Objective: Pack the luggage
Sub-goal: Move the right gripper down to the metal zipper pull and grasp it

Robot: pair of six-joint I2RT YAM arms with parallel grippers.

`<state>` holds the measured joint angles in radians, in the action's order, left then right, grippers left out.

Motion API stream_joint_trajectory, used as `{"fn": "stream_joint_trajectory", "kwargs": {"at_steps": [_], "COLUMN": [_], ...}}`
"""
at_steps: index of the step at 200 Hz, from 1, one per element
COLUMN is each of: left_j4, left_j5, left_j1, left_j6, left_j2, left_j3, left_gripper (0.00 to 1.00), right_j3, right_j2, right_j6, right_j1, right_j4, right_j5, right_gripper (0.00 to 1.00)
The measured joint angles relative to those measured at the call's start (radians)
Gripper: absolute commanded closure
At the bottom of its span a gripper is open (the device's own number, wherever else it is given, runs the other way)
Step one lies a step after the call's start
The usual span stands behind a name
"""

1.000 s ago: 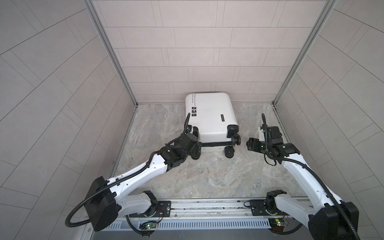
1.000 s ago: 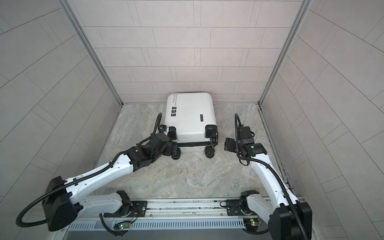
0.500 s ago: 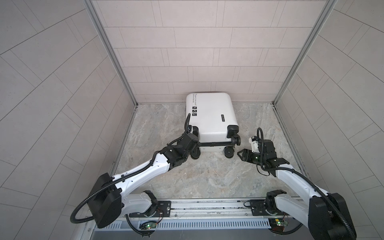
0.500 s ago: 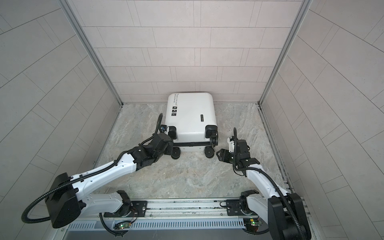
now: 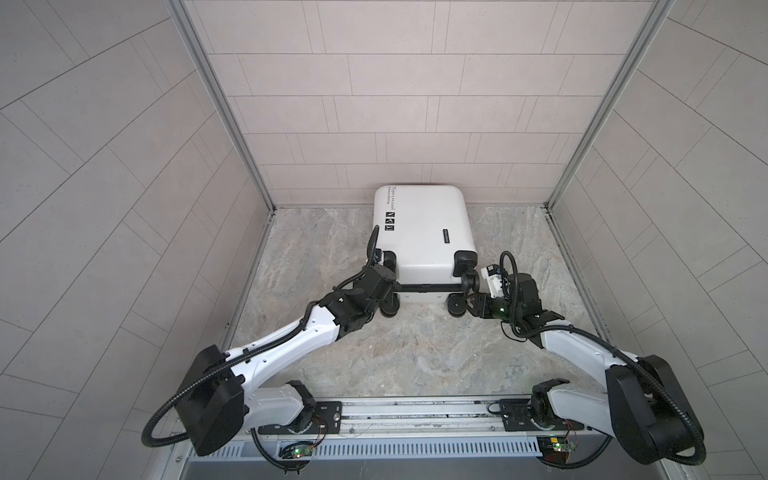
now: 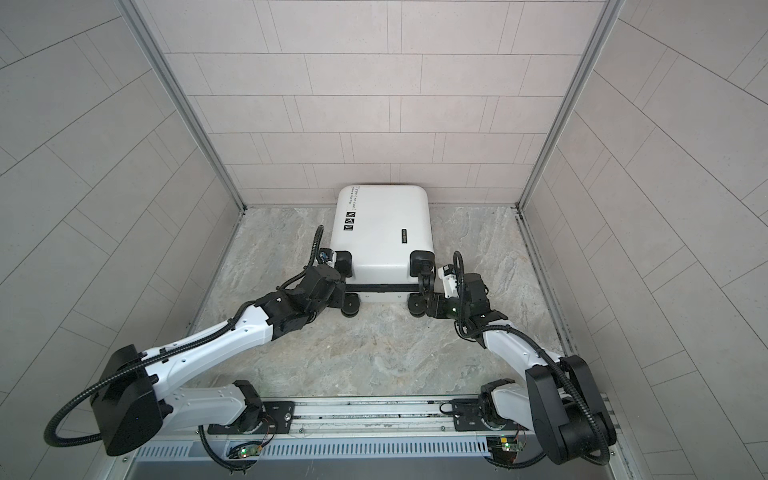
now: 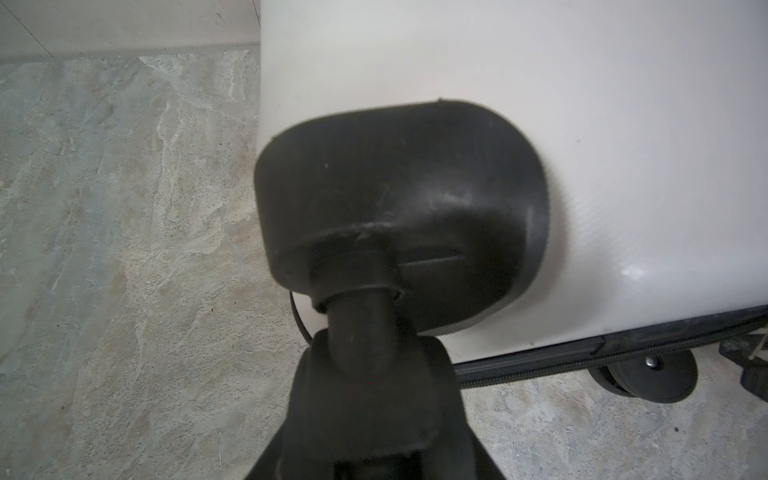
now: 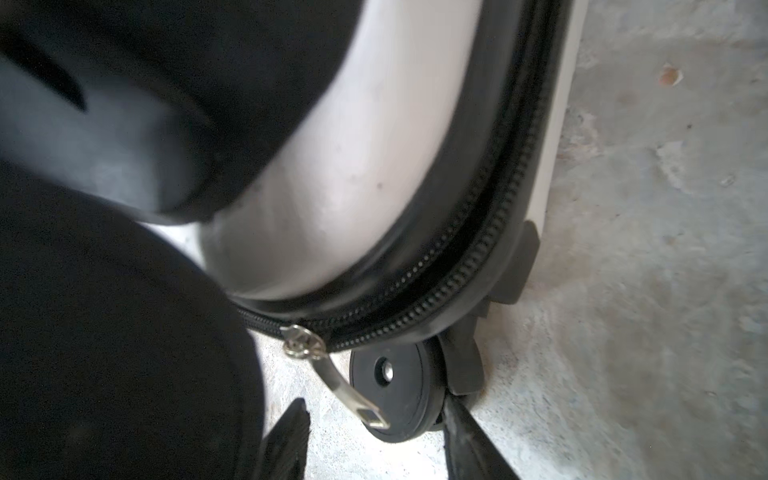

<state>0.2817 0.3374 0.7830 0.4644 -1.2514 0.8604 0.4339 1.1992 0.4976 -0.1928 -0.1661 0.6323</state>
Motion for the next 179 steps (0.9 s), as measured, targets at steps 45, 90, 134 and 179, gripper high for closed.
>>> {"fn": "stream_joint_trajectory", "kwargs": {"at_steps": [45, 90, 134, 179], "left_j4": [0.000, 0.000, -0.002, -0.002], "left_j5": [-0.002, -0.003, -0.004, -0.004], "left_j1": [-0.002, -0.002, -0.004, -0.004], "left_j6": [0.006, 0.011, 0.014, 0.016], "left_j2": [0.000, 0.000, 0.000, 0.000], "left_j3": [0.000, 0.000, 0.000, 0.000], "left_gripper": [1.00, 1.00, 1.00, 1.00], "right_j3": [0.007, 0.011, 0.011, 0.007], "right_j2": [0.054, 0.063, 0.069, 0.069], "right_j6": [0.011, 0.041, 0.058, 0.059], "right_j1": [-0.002, -0.001, -0.001, -0.001], "right_j4": [-0.041, -0.093, -0.117, -0.121], "right_j5": [0.008, 0.007, 0.011, 0.013], "right_gripper": [0.63, 0.71, 0.76, 0.68]}}
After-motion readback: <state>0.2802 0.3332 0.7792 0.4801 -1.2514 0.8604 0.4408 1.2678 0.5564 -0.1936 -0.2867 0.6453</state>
